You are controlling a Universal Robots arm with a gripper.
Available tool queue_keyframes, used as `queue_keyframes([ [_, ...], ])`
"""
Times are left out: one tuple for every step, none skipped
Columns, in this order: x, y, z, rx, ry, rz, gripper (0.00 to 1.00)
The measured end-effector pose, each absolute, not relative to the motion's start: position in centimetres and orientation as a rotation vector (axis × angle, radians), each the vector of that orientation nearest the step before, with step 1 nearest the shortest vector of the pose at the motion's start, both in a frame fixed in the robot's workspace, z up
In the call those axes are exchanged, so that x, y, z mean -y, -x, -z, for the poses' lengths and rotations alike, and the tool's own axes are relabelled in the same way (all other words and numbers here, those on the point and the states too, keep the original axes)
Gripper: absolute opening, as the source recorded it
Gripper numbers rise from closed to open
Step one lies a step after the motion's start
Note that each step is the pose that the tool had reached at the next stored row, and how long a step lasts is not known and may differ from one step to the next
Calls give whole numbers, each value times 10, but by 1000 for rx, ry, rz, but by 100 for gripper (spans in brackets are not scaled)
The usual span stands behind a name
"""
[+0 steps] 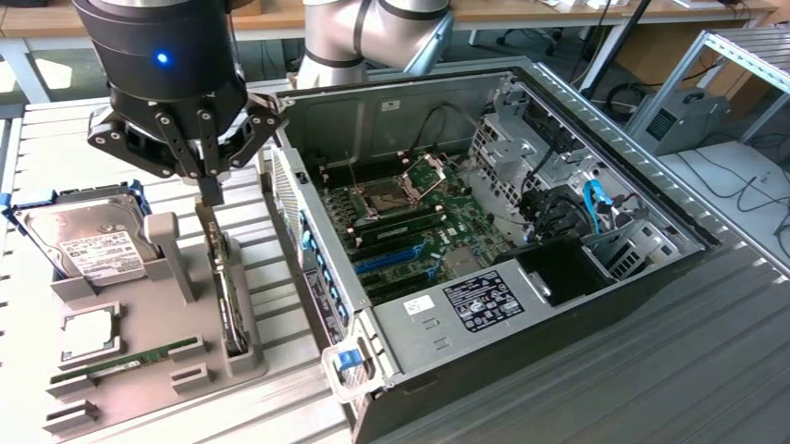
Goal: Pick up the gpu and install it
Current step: 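Reach for the gpu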
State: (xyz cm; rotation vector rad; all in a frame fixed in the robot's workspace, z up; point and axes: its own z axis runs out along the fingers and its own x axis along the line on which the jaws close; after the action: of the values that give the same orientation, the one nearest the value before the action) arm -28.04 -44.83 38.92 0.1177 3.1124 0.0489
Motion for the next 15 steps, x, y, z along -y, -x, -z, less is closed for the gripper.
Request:
queue_keyframes([
  [449, 280, -389, -3112, -118, -48, 11],
  [450, 280, -389, -3112, -118, -48, 11],
  [451, 280, -389, -3112, -118, -48, 11],
  [452, 280, -389, -3112, -118, -47, 11],
  [453, 280, -389, -3112, -118, -47, 11],
  [454, 280, -389, -3112, -118, -47, 11],
  [454, 280, -389, -3112, -118, -46, 11],
  [456, 280, -389, -3112, -118, -46, 11],
  [457, 280, -389, -3112, -118, -45, 11],
  [458, 280, -389, -3112, -118, -45, 11],
  [459, 280, -389, -3112, -118, -44, 11],
  [461, 280, -389, -3112, -118, -44, 11],
  [461, 280, -389, -3112, -118, -43, 11],
  [462, 280, -389, -3112, -118, -43, 11],
  [463, 280, -389, -3112, -118, -43, 11],
])
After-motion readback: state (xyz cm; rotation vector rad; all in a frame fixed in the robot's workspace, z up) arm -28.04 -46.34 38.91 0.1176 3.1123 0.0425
